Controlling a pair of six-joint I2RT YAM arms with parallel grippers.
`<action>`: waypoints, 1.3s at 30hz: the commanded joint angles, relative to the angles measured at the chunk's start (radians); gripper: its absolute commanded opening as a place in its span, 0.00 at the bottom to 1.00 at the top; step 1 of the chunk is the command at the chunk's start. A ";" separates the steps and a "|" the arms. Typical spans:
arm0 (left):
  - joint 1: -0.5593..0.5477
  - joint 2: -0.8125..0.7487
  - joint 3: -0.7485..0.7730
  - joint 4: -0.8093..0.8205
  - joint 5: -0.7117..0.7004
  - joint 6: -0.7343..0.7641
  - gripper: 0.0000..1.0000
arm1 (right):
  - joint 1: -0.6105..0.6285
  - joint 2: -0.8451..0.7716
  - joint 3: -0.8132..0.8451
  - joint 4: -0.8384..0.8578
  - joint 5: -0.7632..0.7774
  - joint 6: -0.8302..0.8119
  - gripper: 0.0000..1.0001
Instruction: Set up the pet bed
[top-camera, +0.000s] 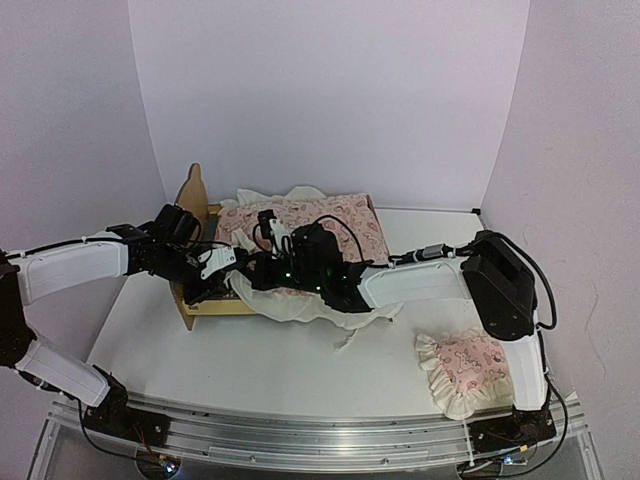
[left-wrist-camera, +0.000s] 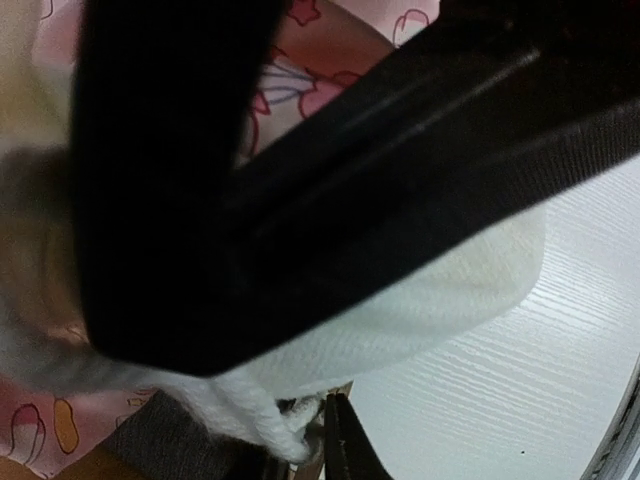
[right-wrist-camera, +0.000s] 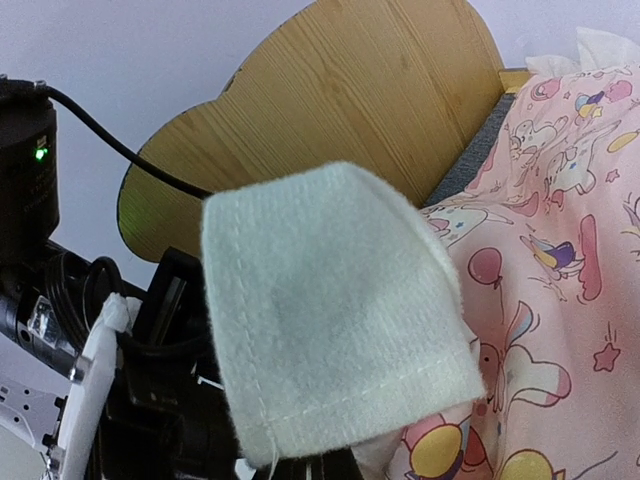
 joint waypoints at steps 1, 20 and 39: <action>0.003 0.011 0.026 0.046 0.025 -0.038 0.00 | 0.003 -0.070 -0.011 0.036 -0.007 -0.013 0.00; 0.004 -0.084 0.185 -0.286 0.000 0.070 0.01 | -0.020 -0.057 -0.007 0.001 -0.005 -0.029 0.00; 0.002 -0.030 0.175 -0.422 0.279 0.057 0.21 | -0.020 -0.045 0.012 -0.034 -0.018 -0.040 0.00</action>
